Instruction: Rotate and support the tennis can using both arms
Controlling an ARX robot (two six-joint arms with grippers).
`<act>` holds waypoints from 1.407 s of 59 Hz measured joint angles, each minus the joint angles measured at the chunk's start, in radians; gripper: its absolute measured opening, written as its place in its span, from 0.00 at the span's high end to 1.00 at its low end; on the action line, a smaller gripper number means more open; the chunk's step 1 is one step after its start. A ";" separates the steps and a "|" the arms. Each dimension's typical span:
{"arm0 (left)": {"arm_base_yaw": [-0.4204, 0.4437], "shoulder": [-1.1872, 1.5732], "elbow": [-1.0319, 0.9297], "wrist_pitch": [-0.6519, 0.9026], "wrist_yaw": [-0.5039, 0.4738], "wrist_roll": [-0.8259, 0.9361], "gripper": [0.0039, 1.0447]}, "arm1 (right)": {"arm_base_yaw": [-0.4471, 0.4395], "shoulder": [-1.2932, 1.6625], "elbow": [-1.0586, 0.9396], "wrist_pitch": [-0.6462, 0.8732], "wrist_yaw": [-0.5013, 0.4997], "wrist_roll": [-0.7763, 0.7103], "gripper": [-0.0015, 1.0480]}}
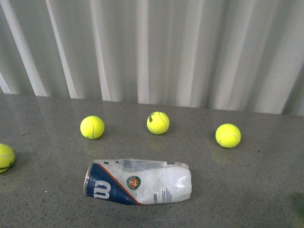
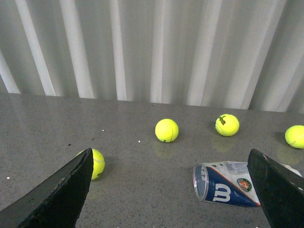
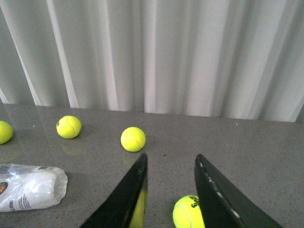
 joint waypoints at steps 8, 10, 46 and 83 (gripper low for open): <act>0.000 0.000 0.000 0.000 0.000 0.000 0.06 | 0.000 -0.001 0.000 0.000 0.000 0.000 0.38; 0.009 0.029 0.022 -0.066 0.024 0.001 0.06 | 0.000 -0.001 0.000 0.000 0.000 0.000 0.33; -0.146 1.635 0.820 0.137 0.116 0.072 0.06 | 0.000 -0.002 0.000 0.000 0.000 0.001 0.07; -0.101 1.926 0.873 0.164 0.278 -0.132 0.06 | 0.000 -0.002 0.000 0.000 0.000 0.001 0.07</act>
